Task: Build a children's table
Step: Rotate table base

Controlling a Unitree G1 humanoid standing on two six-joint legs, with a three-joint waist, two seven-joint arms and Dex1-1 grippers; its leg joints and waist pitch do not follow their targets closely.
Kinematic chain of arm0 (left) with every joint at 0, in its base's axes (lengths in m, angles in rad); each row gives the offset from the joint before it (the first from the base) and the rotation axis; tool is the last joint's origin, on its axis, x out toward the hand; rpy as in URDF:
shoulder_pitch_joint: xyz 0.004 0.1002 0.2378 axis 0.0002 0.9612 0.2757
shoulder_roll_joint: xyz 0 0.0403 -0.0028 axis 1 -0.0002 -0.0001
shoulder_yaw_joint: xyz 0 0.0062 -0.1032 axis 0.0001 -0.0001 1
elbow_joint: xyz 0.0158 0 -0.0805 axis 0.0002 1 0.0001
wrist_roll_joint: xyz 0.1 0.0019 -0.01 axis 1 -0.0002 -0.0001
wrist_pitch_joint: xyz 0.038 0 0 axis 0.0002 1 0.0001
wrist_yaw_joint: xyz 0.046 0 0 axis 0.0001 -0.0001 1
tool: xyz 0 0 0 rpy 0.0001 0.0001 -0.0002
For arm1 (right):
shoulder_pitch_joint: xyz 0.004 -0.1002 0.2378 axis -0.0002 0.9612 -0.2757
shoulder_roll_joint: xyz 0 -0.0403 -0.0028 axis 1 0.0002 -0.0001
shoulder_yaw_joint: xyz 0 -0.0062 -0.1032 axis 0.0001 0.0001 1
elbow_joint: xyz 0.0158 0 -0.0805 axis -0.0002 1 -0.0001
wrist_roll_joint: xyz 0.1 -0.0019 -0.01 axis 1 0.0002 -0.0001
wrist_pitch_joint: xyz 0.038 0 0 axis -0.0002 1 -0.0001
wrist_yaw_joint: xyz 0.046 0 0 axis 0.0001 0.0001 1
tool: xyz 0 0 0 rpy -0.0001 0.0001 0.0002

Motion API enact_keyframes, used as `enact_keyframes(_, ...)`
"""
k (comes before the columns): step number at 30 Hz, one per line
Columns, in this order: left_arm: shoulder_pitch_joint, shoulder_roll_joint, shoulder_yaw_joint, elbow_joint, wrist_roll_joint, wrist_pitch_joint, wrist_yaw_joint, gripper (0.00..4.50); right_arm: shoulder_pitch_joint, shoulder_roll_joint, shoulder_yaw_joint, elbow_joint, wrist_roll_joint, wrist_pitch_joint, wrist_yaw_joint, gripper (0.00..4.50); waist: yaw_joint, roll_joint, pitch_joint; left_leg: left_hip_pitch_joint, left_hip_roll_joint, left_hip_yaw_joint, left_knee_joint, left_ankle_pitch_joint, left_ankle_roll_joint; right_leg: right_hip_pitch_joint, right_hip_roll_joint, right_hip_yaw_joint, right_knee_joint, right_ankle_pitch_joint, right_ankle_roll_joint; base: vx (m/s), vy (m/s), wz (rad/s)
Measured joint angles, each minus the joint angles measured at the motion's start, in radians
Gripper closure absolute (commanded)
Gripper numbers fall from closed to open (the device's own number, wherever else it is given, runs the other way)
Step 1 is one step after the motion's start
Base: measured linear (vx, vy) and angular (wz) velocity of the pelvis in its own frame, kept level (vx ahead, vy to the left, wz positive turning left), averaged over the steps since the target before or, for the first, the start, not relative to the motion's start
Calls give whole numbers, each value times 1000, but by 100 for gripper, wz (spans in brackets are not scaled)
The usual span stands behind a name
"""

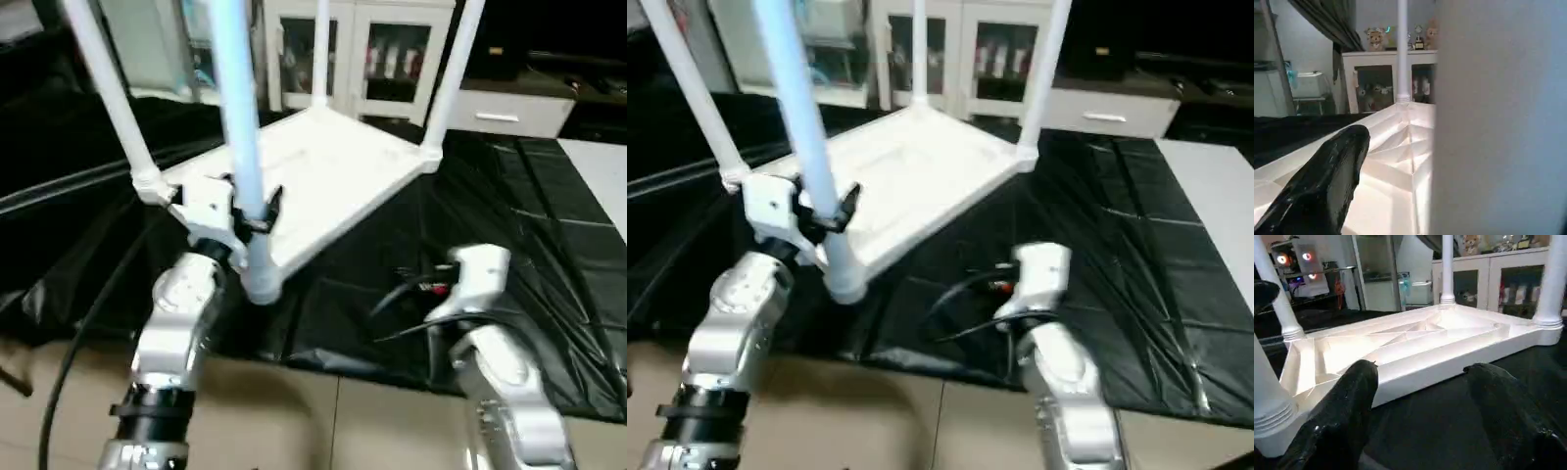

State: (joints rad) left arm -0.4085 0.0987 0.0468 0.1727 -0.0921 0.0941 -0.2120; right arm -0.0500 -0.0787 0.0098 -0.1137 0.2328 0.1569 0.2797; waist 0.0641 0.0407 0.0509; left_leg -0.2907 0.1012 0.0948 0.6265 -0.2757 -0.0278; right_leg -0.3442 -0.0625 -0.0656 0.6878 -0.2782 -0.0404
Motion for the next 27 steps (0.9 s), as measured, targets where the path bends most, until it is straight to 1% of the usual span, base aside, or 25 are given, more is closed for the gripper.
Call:
enact_keyframes(1, -9, 0, -2, 6, 0, -2, -2, 5, -4, -1, -4, 0, 0, -4, 0, 127, -6, -14, -1, 6, -14, 8, -5, -2, 0, -1, -16, 6, -42, 5, 5, 116, -15, 8)
enact_keyframes(2, -17, -5, -5, 16, 0, -3, -4, 5, -4, -5, -7, 1, 0, -7, 0, 127, -8, -25, -1, 9, -23, 16, -6, -7, 2, 9, -23, 21, -37, 23, 56, 110, -54, 7)
enact_keyframes(3, -24, -17, -10, 26, 0, -4, -9, 5, -3, -12, -16, 7, 0, -7, 0, 127, -1, -28, 3, 9, -19, 21, -3, -20, 26, 18, -21, 24, -44, 14, 57, 110, -54, 7)
enact_keyframes(4, -41, -31, -35, 36, 0, -4, -23, 5, -2, -20, -29, 11, 0, -7, 1, 127, 17, -20, 2, -6, -18, 18, 45, -41, 72, 25, -19, 25, -53, 10, 55, 130, -50, 6)
enact_keyframes(5, -50, -36, -60, 38, -1, -5, -39, 5, -2, -32, -41, 13, 1, -6, 4, 127, 29, -16, -1, -29, -17, 10, 94, -43, 75, 33, -17, 27, -61, 8, 55, 160, -13, 0)
enact_keyframes(6, -58, -36, -77, 37, -1, -5, -59, 5, -3, -41, -49, 13, 4, -6, 13, 127, 37, -10, -5, -57, -13, -1, 115, -41, 73, 50, -15, 24, -77, 9, 51, 160, -13, 0)
enact_keyframes(7, -59, -35, -83, 32, -2, -5, -71, 5, -4, -49, -50, 12, 8, -6, 20, 127, 43, -1, -10, -77, -1, -3, 94, -35, 69, 58, -10, 19, -83, 5, 52, 158, 24, -5)
enact_keyframes(8, -59, -34, -86, 28, -5, -5, -81, 5, -5, -57, -51, 12, 9, -6, 25, 127, 46, 21, -14, -91, 17, -3, 48, -20, 63, 72, 3, 6, -88, -2, 56, 167, 78, 6)
enact_keyframes(9, -57, -31, -86, 25, -15, -3, -93, 5, -7, -63, -53, 12, 10, -6, 29, 127, 45, 49, -18, -91, 41, -4, 13, 44, 42, 88, 18, -9, -92, -10, 62, 167, 78, 6)
enact_keyframes(10, -37, -25, -86, 1, -42, 2, -130, 5, -8, -56, -49, 17, 10, -2, 33, 127, 33, 50, -19, -76, 38, -13, 16, 46, 13, 87, 18, -13, -76, -32, 46, 184, 112, 7)
enact_keyframes(11, -31, -20, -84, -7, -55, 8, -148, 5, -14, -52, -34, 16, 11, 1, 40, 127, 21, 41, -21, -75, 26, -15, 16, 40, 23, 66, 11, -4, -29, -47, 19, 189, 92, 6)
enact_keyframes(12, -23, -11, -86, -11, -71, 20, -179, 5, -23, -56, -31, 13, 14, 7, 49, 127, 14, 40, -22, -74, 16, -13, 20, 34, 30, 24, 7, 1, 33, -46, 21, 189, 92, 6)
enact_keyframes(13, -13, -6, -97, -24, -80, 27, -209, 5, -22, -67, -37, 6, 15, 7, 55, 127, 12, 37, -23, -76, 10, -7, 24, 30, 36, -9, 6, 8, 49, -33, 42, 148, 73, 12)
enact_keyframes(14, 2, -1, -116, -47, -96, 35, -248, 5, -21, -81, -44, 2, 21, 8, 59, 127, 15, 29, -24, -80, -1, -4, 32, 31, 33, -38, 3, 25, 34, -7, 68, 23, 58, 8)
enact_keyframes(15, 19, 2, -144, -72, -114, 44, -291, 5, -20, -95, -59, 0, 29, 9, 61, 127, 23, 8, -25, -86, -27, 3, 44, 27, 32, -64, -15, 58, -27, 50, 86, 23, 58, 8)
enact_keyframes(16, 30, -1, -161, -85, -130, 51, -319, 5, -19, -108, -71, 0, 33, 10, 65, 127, 27, 2, -27, -100, -36, 4, 53, 24, 31, -75, -20, 69, -5, 40, 93, 0, 0, 0)
enact_keyframes(17, 31, -7, -171, -98, -145, 57, -339, 5, -18, -115, -82, 1, 34, 12, 68, 127, 40, 4, -27, -113, -36, 4, 51, 23, 30, -82, -20, 69, -1, 41, 91, 0, 0, 0)
enact_keyframes(18, 34, -5, -186, -114, -167, 75, -374, 5, -14, -122, -88, 1, 36, 17, 73, 127, 52, 5, -27, -114, -33, 4, 42, 29, 22, -86, -20, 63, -10, 51, 87, 0, 0, 0)
enact_keyframes(19, 37, -1, -199, -122, -183, 86, -399, 5, -10, -126, -89, 0, 39, 20, 80, 127, 54, 7, -27, -113, -31, 4, 37, 30, 20, -82, -20, 58, -20, 58, 85, 0, 0, 0)
enact_keyframes(20, 40, 3, -212, -131, -199, 98, -427, 5, -1, -131, -87, -6, 45, 25, 91, 127, 53, 10, -26, -112, -27, 3, 34, 31, 20, -76, -19, 52, -31, 62, 80, -63, -4, 6)
enact_keyframes(21, 46, 8, -223, -141, -220, 113, -457, 5, 11, -139, -85, -13, 50, 32, 105, 127, 49, 15, -25, -110, -20, 5, 34, 29, 14, -69, -15, 50, -42, 64, 72, -63, -4, 6)
enact_keyframes(22, 50, 16, -240, -156, -240, 131, -494, 5, 22, -148, -80, -20, 54, 38, 122, 127, 46, 18, -22, -105, -17, 8, 34, 29, 14, -61, -14, 49, -48, 68, 66, -68, 20, 6)
enact_keyframes(24, 50, 28, -255, -163, -267, 161, -543, 5, 27, -166, -81, -28, 61, 40, 144, 127, 36, 20, -17, -93, -14, 18, 34, 29, 14, -50, -16, 51, -51, 71, 62, -68, 30, 0)
enact_keyframes(25, 50, 30, -261, -167, -268, 167, -554, 5, 29, -174, -83, -34, 69, 41, 150, 127, 29, 20, -14, -91, -13, 21, 33, 29, 14, -47, -18, 51, -51, 70, 63, -62, 23, 2)
enact_keyframes(27, 45, 24, -277, -164, -265, 166, -570, 5, 42, -193, -90, -40, 82, 42, 167, 127, 21, 15, -9, -84, -12, 29, 24, 29, 14, -42, -23, 51, -58, 68, 67, -55, 14, 3)
